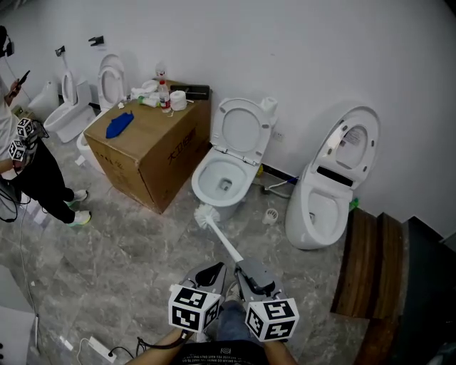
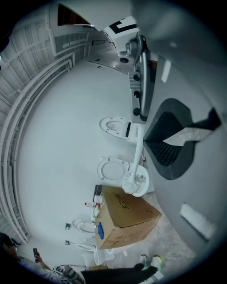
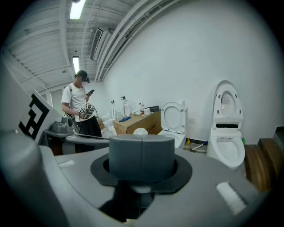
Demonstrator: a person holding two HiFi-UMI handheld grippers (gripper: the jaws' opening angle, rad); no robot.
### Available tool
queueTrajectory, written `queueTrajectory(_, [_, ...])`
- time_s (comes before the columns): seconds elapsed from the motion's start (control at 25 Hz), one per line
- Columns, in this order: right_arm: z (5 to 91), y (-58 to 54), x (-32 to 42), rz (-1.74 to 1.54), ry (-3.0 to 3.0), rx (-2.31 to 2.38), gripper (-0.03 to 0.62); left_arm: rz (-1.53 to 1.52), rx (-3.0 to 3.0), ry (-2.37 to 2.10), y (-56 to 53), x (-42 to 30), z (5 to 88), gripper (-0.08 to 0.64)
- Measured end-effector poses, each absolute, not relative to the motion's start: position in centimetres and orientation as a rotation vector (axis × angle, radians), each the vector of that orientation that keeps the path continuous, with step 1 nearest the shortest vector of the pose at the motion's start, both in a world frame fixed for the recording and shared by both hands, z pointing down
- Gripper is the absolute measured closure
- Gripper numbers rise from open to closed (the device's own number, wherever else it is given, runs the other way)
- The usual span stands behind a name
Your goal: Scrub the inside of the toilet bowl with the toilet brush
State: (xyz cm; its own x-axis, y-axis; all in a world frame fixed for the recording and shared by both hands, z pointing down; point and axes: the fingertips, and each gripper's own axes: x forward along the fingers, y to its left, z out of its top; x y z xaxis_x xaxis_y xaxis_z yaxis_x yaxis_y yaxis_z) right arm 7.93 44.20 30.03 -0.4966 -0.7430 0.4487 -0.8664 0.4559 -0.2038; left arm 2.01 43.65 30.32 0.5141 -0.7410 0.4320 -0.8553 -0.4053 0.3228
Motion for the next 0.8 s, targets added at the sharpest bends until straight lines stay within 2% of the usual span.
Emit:
queueTrajectory(0.52, [33.7, 28.0, 12.0, 0.688, -2.397, 1.255, 0.437, 0.364, 2.128, -1.363, 26.9, 4.9, 33.4, 0.546])
queueTrajectory(0.8, [35.2, 22.7, 13.3, 0.726, -2.396, 1.220, 0.437, 0.410, 2.099, -1.379, 21.9, 6.0, 34.7, 0.546])
